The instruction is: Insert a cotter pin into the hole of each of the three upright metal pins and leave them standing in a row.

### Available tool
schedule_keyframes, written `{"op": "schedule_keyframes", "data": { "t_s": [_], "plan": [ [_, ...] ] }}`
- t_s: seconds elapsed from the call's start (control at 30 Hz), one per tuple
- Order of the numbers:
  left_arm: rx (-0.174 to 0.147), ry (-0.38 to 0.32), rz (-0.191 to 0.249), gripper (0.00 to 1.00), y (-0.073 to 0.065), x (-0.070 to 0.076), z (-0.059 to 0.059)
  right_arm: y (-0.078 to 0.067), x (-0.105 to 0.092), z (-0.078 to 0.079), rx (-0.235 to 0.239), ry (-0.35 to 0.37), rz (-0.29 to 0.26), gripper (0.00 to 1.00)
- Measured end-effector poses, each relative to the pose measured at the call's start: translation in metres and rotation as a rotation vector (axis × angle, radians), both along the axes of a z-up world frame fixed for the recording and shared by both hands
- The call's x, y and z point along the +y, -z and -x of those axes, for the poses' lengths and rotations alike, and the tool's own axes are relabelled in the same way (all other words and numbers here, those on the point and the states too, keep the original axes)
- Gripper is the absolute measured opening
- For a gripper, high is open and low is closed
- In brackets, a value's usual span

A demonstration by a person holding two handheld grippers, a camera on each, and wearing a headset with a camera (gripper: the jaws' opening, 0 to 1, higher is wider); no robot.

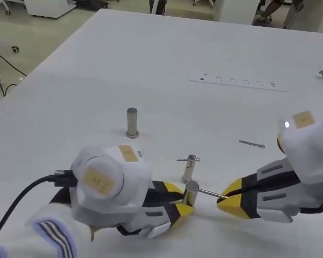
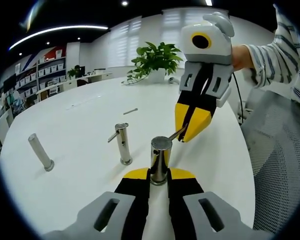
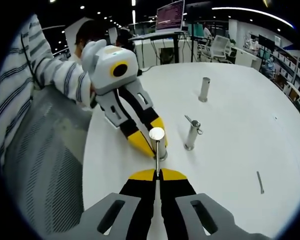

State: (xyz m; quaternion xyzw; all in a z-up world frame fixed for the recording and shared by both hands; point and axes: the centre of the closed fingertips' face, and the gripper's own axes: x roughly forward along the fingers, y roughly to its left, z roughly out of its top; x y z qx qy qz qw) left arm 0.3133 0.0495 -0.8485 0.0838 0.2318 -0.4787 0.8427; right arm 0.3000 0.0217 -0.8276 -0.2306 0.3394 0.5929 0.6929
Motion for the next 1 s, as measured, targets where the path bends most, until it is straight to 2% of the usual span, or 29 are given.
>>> {"op": "schedule_keyframes", "data": {
  "t_s": [0.17, 0.43, 0.47, 0.5, 0.6, 0.67, 0.87, 0.93, 1.0],
  "plan": [
    [-0.007, 0.004, -0.008, 0.11, 0.000, 0.000, 0.000, 0.004, 0.004, 0.001, -0.004, -0.010, 0.008, 0.04],
    [-0.007, -0.009, -0.010, 0.11, 0.000, 0.002, -0.001, 0.001, 0.006, 0.000, -0.001, -0.001, 0.007, 0.04],
    [-0.008, -0.008, -0.010, 0.11, 0.000, 0.001, -0.001, 0.000, 0.007, 0.000, 0.003, 0.003, 0.004, 0.04],
    [-0.011, -0.001, -0.015, 0.11, 0.001, 0.000, 0.000, -0.003, 0.012, 0.001, 0.022, 0.020, -0.032, 0.04],
    [-0.007, 0.002, -0.014, 0.11, 0.001, -0.003, 0.000, -0.001, 0.009, 0.001, 0.006, 0.009, 0.000, 0.04],
    [-0.008, 0.002, -0.016, 0.11, 0.002, -0.003, 0.000, 0.000, 0.010, 0.002, 0.024, 0.027, -0.008, 0.04],
    [-0.011, -0.002, -0.020, 0.11, 0.002, -0.003, 0.000, 0.001, 0.014, -0.001, 0.034, 0.048, -0.011, 0.04],
    [-0.008, -0.004, -0.019, 0.11, 0.002, -0.003, 0.000, 0.002, 0.017, -0.001, 0.058, 0.069, -0.015, 0.04],
    [-0.007, -0.006, -0.017, 0.11, 0.002, -0.003, 0.000, 0.002, 0.019, -0.001, 0.063, 0.071, -0.021, 0.04]
  ]
}}
